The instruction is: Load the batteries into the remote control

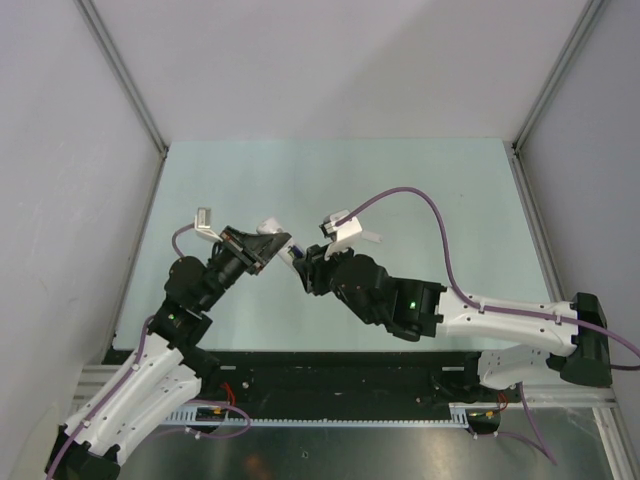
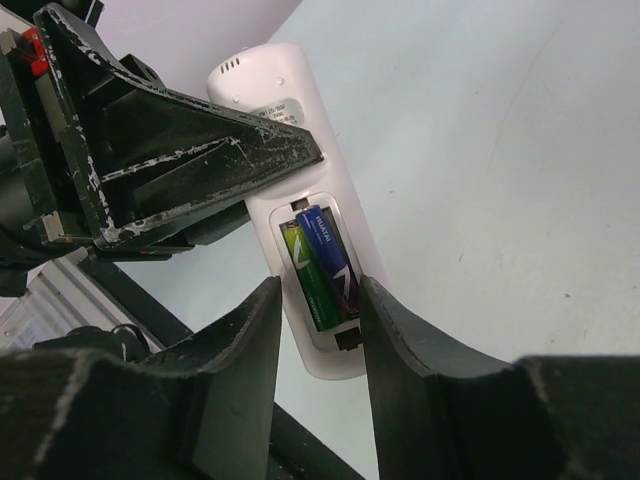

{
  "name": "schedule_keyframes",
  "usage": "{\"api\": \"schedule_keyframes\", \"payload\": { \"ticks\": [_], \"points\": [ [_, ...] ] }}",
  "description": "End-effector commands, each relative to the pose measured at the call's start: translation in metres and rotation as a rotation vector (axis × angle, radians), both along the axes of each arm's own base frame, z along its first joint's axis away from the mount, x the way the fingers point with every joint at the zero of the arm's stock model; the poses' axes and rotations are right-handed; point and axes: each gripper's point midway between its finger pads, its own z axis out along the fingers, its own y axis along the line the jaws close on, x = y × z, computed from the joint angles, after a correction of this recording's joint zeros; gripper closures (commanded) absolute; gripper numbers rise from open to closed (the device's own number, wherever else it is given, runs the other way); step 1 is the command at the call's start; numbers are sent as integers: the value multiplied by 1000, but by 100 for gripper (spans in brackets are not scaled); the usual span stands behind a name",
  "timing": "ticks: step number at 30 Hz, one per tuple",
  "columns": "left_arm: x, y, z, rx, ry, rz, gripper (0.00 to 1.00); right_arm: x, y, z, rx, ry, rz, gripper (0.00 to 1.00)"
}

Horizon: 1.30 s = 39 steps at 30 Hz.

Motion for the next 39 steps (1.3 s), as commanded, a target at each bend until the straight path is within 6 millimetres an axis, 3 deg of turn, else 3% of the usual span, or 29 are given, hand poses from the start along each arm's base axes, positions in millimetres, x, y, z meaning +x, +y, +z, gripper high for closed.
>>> {"api": "schedule_keyframes", "payload": {
  "ticks": [1, 13, 19, 23, 39],
  "points": [
    [-43, 2, 92, -217, -253, -129, 100, 20, -39, -39, -211, 8, -131, 55],
    [-43, 1, 90, -205, -261, -130, 100, 14, -40, -23, -172, -2, -121, 46],
    [-41, 0, 82, -186, -258, -127, 100, 12, -46, -3, -122, -12, -122, 40],
    [-40, -1, 75, -178, -246, -129, 100, 8, -48, 9, -90, -16, -114, 39],
    [-38, -1, 69, -169, -240, -125, 100, 4, -48, 22, -66, -31, -102, 38]
  ]
}}
